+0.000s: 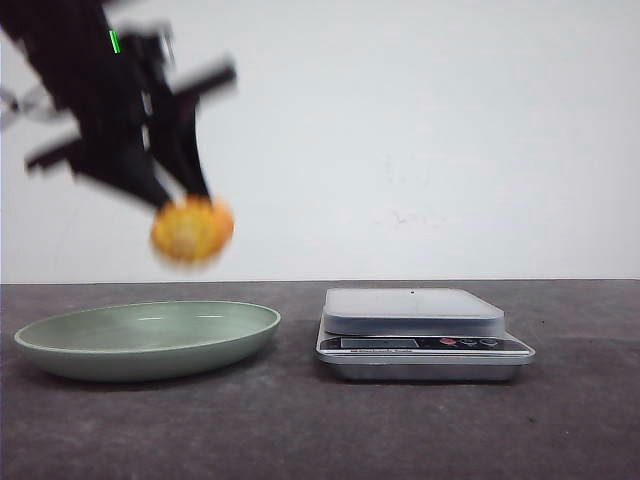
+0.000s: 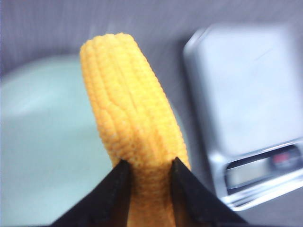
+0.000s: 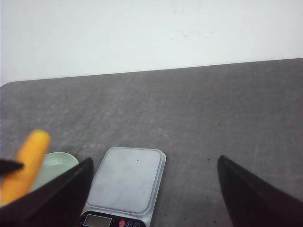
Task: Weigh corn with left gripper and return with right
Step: 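Close the left gripper on the corn and lift it toward the scale, then lower the corn onto the scale platform and open the left gripper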
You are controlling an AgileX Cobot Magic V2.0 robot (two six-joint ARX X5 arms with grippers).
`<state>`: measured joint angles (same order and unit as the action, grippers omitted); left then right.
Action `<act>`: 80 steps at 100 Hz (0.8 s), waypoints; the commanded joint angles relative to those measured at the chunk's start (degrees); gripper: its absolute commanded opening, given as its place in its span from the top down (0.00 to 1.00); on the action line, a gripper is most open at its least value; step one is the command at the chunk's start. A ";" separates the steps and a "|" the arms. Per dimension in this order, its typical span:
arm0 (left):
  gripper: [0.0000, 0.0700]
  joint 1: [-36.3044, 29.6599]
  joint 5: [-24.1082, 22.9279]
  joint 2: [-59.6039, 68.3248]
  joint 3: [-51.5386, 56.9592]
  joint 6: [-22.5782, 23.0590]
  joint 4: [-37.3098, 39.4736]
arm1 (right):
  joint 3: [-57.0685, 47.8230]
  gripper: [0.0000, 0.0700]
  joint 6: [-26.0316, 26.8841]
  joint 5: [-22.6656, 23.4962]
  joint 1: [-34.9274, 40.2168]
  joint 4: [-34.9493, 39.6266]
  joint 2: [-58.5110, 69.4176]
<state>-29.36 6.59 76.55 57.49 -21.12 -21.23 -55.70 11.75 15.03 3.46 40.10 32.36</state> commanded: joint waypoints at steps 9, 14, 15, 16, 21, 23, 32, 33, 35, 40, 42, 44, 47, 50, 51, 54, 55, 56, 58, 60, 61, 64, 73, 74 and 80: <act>0.99 -3.67 2.08 1.99 8.81 0.55 -1.49 | -1.16 0.24 -0.79 0.02 0.22 -0.17 0.09; 0.99 -5.46 2.08 3.85 11.85 0.81 -1.92 | -1.16 0.24 -0.61 0.04 0.22 -0.20 0.09; 0.99 -5.86 2.08 4.33 12.46 0.90 -1.90 | -1.18 0.24 -0.61 0.04 0.22 -0.20 0.09; 0.99 -6.27 2.05 4.81 13.11 0.98 -1.92 | -1.16 0.24 -0.59 0.04 0.22 -0.20 0.09; 0.99 -8.07 1.97 7.43 16.20 0.94 -1.95 | -1.18 0.24 -0.61 0.02 0.22 -0.26 0.09; 0.99 -8.66 1.97 8.68 17.49 0.94 -1.97 | -1.18 0.24 -0.61 0.02 0.22 -0.28 0.09; 0.99 -10.78 1.97 14.43 23.10 0.72 -2.12 | -1.18 0.24 -0.61 0.04 0.22 -0.20 0.09; 0.99 -10.99 1.97 15.06 23.69 0.70 -2.19 | -1.18 0.24 -0.61 0.04 0.22 -0.20 0.09; 0.99 -11.41 1.86 16.37 24.81 0.72 -2.27 | -1.18 0.24 -0.61 0.04 0.22 -0.20 0.09; 0.99 -12.33 0.87 19.82 27.50 0.70 -2.56 | -1.18 0.24 -0.57 0.02 0.22 -0.17 0.09; 0.99 -12.63 0.63 21.16 28.41 0.72 -2.56 | -1.18 0.24 -0.48 0.02 0.22 -0.15 0.09; 0.99 -12.92 0.50 22.43 29.29 0.72 -2.56 | -1.18 0.24 -0.26 0.02 0.24 -0.13 0.09; 0.99 -13.18 0.44 24.15 30.51 0.74 -2.75 | -1.18 0.24 0.04 0.02 0.24 -0.13 0.09; 0.99 -13.35 0.35 25.92 31.65 0.70 -2.86 | -1.18 0.24 0.04 0.02 0.28 -0.15 0.09; 0.99 -13.44 0.35 26.51 32.02 0.68 -2.95 | -1.18 0.24 0.04 0.02 0.28 -0.15 0.09; 0.99 -13.62 0.31 28.02 32.94 0.70 -3.21 | -1.18 0.24 0.04 0.02 0.39 -0.17 0.09; 0.99 -13.68 0.31 28.50 33.20 0.70 -3.26 | -1.18 0.24 0.04 0.02 0.46 -0.17 0.09; 0.99 -13.75 0.28 29.03 33.44 0.70 -3.30 | -1.18 0.24 0.04 0.02 0.50 -0.17 0.09; 0.99 -13.86 0.31 30.08 33.94 0.70 -3.48 | -1.18 0.24 0.04 0.02 0.55 -0.15 0.09; 0.99 -13.90 0.31 30.82 34.32 0.68 -3.61 | -1.18 0.24 0.04 0.02 0.59 -0.13 0.09; 0.99 -13.94 0.31 31.41 34.62 0.70 -3.85 | -1.18 0.24 0.04 0.02 0.61 -0.15 0.09; 0.99 -13.94 0.28 32.46 35.01 0.70 -4.42 | -1.18 0.24 0.04 0.02 0.59 -0.11 0.09; 0.99 -14.05 0.28 35.41 35.10 0.72 -4.85 | -1.18 0.24 -0.02 0.00 0.59 0.20 0.09; 0.99 -14.08 0.28 35.65 35.10 0.70 -5.01 | -1.18 0.24 -0.04 0.00 0.59 0.22 0.09; 0.99 -14.08 0.13 37.18 35.10 0.74 -5.68 | -1.18 0.24 -0.20 0.00 0.59 0.50 0.09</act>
<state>-42.72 7.07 111.77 91.09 -20.71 -27.09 -55.70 11.79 15.00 3.81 40.69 32.32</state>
